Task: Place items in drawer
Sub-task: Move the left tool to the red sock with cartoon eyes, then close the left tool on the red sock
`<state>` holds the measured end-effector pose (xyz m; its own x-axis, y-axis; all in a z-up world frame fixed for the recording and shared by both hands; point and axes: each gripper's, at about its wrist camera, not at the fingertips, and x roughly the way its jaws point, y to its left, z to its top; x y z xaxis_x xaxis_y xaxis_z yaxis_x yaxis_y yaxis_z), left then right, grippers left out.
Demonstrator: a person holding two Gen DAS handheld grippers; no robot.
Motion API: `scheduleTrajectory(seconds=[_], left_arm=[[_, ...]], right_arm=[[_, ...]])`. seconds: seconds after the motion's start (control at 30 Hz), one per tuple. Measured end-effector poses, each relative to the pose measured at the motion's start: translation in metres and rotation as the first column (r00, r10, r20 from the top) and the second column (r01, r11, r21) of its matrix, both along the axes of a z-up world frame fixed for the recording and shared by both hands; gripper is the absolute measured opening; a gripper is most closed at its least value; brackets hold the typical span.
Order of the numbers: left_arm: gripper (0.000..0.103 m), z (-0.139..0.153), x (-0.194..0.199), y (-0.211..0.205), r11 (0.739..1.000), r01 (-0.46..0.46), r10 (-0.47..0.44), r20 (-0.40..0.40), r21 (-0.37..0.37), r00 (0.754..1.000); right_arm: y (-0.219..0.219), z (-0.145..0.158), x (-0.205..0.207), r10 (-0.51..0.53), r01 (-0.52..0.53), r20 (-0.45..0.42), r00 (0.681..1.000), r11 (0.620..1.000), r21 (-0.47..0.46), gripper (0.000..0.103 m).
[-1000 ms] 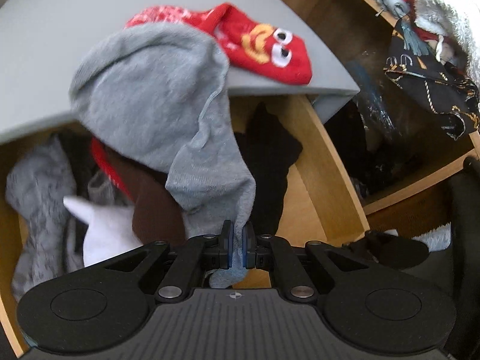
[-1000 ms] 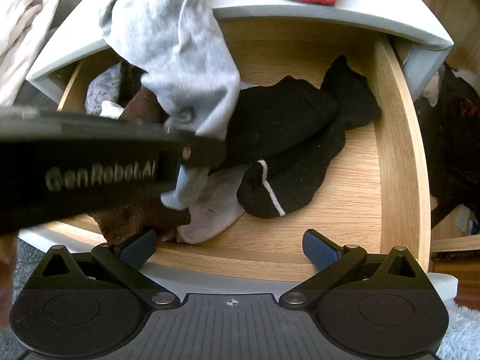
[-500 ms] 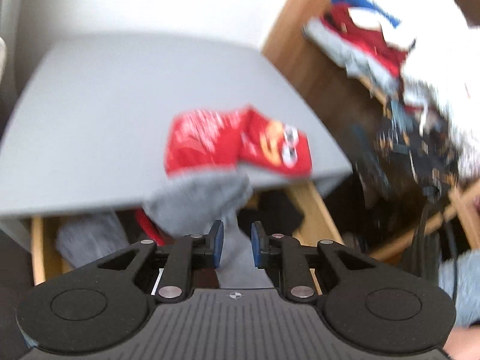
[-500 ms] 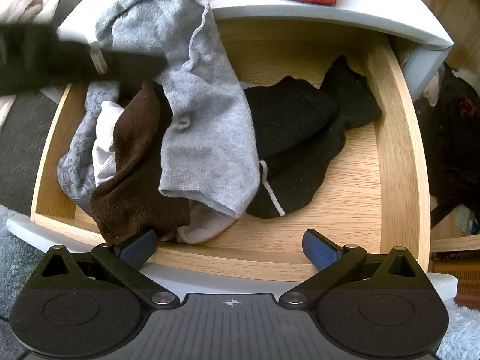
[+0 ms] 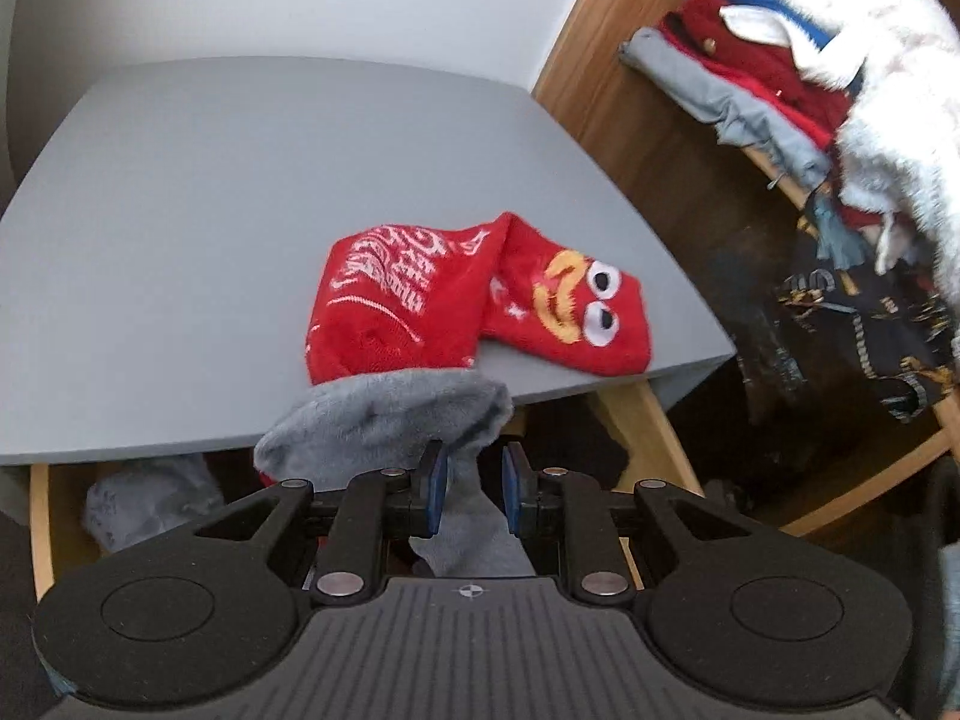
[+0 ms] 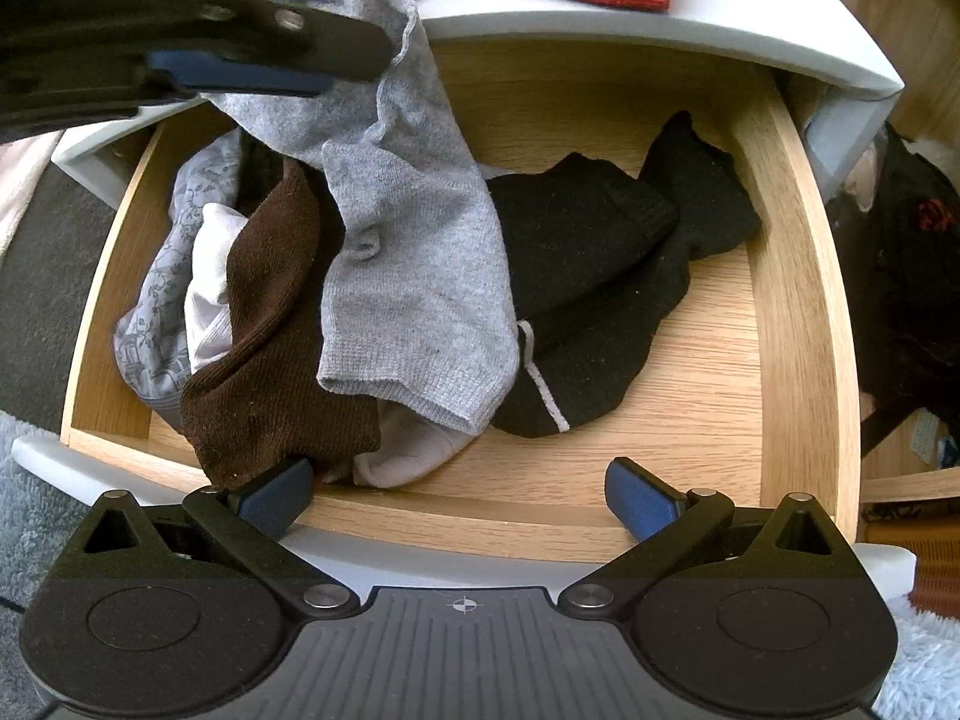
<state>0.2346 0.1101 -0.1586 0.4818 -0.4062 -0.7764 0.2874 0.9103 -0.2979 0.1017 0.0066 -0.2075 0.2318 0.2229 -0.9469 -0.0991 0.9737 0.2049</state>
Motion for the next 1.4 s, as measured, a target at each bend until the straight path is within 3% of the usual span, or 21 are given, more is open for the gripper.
scheduleTrajectory(seconds=[0.23, 0.5, 0.67, 0.83, 0.93, 0.97, 1.07, 1.17, 1.4], left_arm=[[0.020, -0.032, 0.009, -0.011, 0.993, 0.046, -0.045, -0.015, 0.111, 0.999], [0.020, -0.065, 0.012, 0.010, 0.984, -0.015, 0.034, -0.102, 0.176, 0.994], [0.020, -0.069, 0.013, 0.030, 0.978, -0.075, 0.098, -0.112, 0.195, 0.989], [0.021, -0.050, 0.006, 0.032, 0.978, -0.042, 0.058, -0.072, 0.205, 0.996], [0.034, -0.031, -0.005, 0.031, 0.987, -0.008, 0.013, -0.035, 0.160, 0.999], [0.038, -0.021, -0.011, 0.032, 0.991, -0.002, 0.003, -0.005, 0.137, 1.000], [0.038, 0.008, -0.028, 0.034, 0.995, -0.022, 0.010, 0.121, 0.096, 0.993], [0.039, 0.034, -0.033, 0.032, 0.993, -0.057, 0.030, 0.256, 0.100, 0.966], [0.039, 0.038, -0.003, 0.006, 0.981, -0.149, 0.114, 0.256, 0.121, 0.960]], right_arm=[[0.001, 0.000, 0.000, 0.002, -0.002, -0.004, 1.000, 1.000, 0.000, 0.103], [0.002, 0.000, 0.000, 0.003, -0.003, -0.005, 1.000, 1.000, -0.001, 0.103], [0.001, -0.001, 0.000, 0.003, -0.003, -0.006, 1.000, 1.000, 0.001, 0.103], [0.001, -0.001, 0.000, 0.003, -0.003, -0.006, 1.000, 1.000, 0.001, 0.103], [0.002, -0.001, 0.000, 0.003, -0.003, -0.006, 1.000, 1.000, 0.001, 0.103], [0.002, -0.001, 0.000, 0.003, -0.003, -0.006, 1.000, 1.000, 0.001, 0.103], [0.001, -0.001, 0.000, 0.003, -0.003, -0.007, 1.000, 1.000, -0.001, 0.103], [0.000, -0.001, 0.000, 0.003, -0.003, -0.007, 1.000, 1.000, -0.003, 0.103], [0.001, 0.000, -0.001, 0.004, -0.004, -0.008, 1.000, 1.000, 0.002, 0.103]])
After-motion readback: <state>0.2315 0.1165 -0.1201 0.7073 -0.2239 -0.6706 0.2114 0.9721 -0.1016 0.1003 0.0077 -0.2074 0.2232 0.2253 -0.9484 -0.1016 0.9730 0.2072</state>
